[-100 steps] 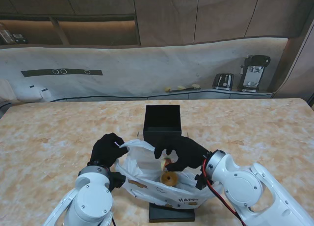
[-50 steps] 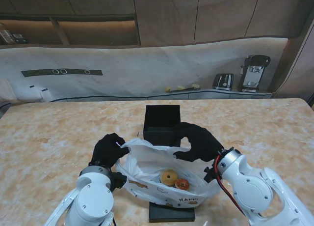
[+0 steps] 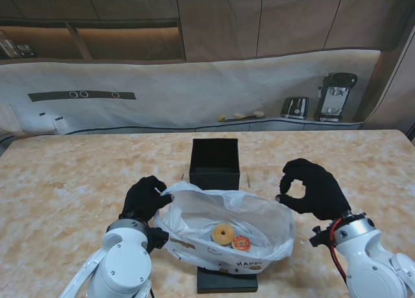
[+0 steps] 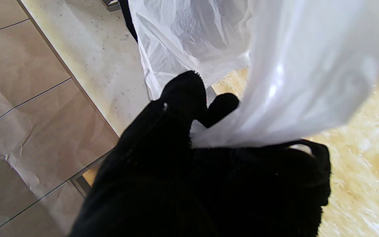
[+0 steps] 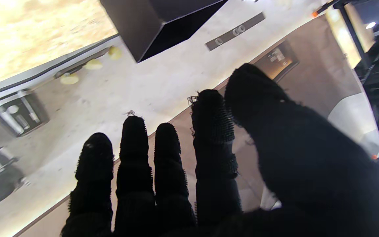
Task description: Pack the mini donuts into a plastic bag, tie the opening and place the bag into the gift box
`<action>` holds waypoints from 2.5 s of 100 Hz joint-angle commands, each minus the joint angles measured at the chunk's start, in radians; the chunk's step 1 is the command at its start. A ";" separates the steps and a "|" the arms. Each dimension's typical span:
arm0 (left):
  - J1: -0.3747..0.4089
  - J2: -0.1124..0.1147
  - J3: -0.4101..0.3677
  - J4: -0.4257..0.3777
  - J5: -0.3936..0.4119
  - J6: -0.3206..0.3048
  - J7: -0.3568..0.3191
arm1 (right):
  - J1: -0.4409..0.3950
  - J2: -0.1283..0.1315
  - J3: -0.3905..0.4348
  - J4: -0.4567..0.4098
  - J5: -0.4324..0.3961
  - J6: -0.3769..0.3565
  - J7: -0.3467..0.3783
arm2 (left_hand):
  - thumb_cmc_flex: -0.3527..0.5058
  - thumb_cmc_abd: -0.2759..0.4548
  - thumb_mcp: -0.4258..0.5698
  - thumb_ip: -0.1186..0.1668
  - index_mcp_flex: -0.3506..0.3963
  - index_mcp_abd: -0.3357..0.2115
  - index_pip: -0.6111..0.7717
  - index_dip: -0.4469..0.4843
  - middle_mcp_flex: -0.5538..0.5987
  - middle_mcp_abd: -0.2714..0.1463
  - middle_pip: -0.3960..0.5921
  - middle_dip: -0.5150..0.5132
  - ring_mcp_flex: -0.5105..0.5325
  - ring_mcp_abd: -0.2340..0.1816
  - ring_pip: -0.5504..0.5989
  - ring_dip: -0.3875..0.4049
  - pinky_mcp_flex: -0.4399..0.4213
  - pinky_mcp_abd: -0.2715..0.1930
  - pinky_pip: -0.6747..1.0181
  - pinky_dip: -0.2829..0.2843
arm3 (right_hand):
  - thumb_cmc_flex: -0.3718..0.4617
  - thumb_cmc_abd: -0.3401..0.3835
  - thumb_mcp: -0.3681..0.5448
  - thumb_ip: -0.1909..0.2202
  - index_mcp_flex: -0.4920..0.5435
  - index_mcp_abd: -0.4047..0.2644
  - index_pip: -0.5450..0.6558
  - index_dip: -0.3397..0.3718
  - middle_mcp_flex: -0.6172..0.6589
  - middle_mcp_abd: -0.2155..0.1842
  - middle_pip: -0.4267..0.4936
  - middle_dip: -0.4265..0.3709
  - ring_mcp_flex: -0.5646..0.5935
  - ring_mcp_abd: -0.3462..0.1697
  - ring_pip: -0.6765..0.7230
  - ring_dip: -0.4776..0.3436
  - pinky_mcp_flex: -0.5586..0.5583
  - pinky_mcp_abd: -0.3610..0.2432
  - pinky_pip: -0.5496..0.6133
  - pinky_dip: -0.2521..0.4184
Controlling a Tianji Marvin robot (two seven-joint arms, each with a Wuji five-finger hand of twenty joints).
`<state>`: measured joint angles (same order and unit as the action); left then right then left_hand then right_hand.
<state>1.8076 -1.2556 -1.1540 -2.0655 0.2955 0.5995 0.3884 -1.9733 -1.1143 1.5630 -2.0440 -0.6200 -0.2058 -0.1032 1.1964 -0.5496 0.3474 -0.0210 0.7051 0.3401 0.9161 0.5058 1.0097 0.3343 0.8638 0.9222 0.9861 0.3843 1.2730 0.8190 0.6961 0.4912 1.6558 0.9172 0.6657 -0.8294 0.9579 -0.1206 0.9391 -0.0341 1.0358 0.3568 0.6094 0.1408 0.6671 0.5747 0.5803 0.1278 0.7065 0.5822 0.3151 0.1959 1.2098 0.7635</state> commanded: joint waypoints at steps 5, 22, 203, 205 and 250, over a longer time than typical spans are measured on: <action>0.004 -0.003 0.003 -0.004 0.002 -0.005 -0.012 | -0.057 -0.012 0.038 0.000 -0.016 0.002 -0.002 | 0.034 0.006 -0.008 0.019 -0.015 -0.006 0.024 -0.001 -0.018 0.001 0.001 0.003 0.007 0.016 0.005 0.012 0.010 -0.014 0.022 0.000 | 0.015 -0.026 -0.015 -0.020 0.022 -0.039 0.010 -0.017 -0.044 -0.015 -0.051 -0.084 -0.050 -0.005 -0.058 -0.042 -0.039 0.005 -0.047 -0.025; 0.004 -0.003 0.004 -0.003 0.003 -0.010 -0.012 | -0.126 -0.023 0.085 -0.001 -0.005 0.025 -0.030 | 0.032 0.006 -0.009 0.018 -0.015 -0.006 0.024 -0.001 -0.019 0.000 0.001 0.004 0.007 0.017 0.005 0.012 0.010 -0.014 0.022 0.000 | 0.019 -0.030 -0.021 -0.019 0.031 -0.058 0.004 -0.025 -0.054 -0.014 -0.080 -0.118 -0.090 -0.007 -0.095 -0.063 -0.079 0.013 -0.083 -0.034; 0.055 -0.004 0.019 -0.066 0.023 -0.001 0.003 | -0.095 -0.035 -0.105 0.147 0.304 0.168 0.007 | 0.036 0.006 -0.011 0.019 -0.013 -0.006 0.023 -0.002 -0.016 0.001 0.001 0.004 0.007 0.017 0.005 0.013 0.008 -0.012 0.021 0.003 | 0.048 -0.042 -0.119 -0.044 0.101 -0.160 0.009 -0.272 -0.107 -0.081 -0.255 -0.324 -0.281 -0.060 -0.312 -0.204 -0.304 0.018 -0.421 -0.065; 0.055 -0.004 0.019 -0.066 0.022 0.000 0.004 | -0.094 -0.034 -0.105 0.147 0.312 0.167 0.015 | 0.035 0.006 -0.011 0.019 -0.013 -0.006 0.023 -0.002 -0.017 0.001 0.000 0.004 0.007 0.017 0.005 0.013 0.008 -0.012 0.021 0.003 | 0.048 -0.041 -0.121 -0.043 0.101 -0.162 0.009 -0.272 -0.113 -0.084 -0.260 -0.326 -0.287 -0.063 -0.322 -0.211 -0.308 0.019 -0.444 -0.073; 0.056 -0.002 0.020 -0.064 0.017 0.001 -0.005 | -0.051 0.000 -0.109 0.195 0.486 0.055 0.217 | 0.035 0.006 -0.010 0.019 -0.012 -0.004 0.021 -0.002 -0.016 0.004 0.000 0.004 0.008 0.018 0.005 0.012 0.009 -0.011 0.021 0.004 | 0.058 -0.066 -0.124 -0.035 0.099 -0.217 0.006 -0.269 -0.175 -0.130 -0.353 -0.368 -0.368 -0.121 -0.445 -0.294 -0.376 -0.054 -0.744 -0.126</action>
<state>1.8605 -1.2559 -1.1364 -2.1235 0.3159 0.5977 0.4021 -2.0274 -1.1157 1.4608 -1.8579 -0.1545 -0.1354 0.0759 1.1965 -0.5496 0.3474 -0.0210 0.7051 0.3402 0.9161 0.5058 1.0097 0.3343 0.8638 0.9222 0.9861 0.3843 1.2729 0.8191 0.6961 0.4912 1.6558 0.9172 0.7026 -0.8707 0.8473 -0.1399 1.0247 -0.1905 1.0248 0.0915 0.4734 0.0535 0.3274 0.2506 0.2446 0.0508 0.2812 0.3095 -0.0433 0.1861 0.4896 0.6237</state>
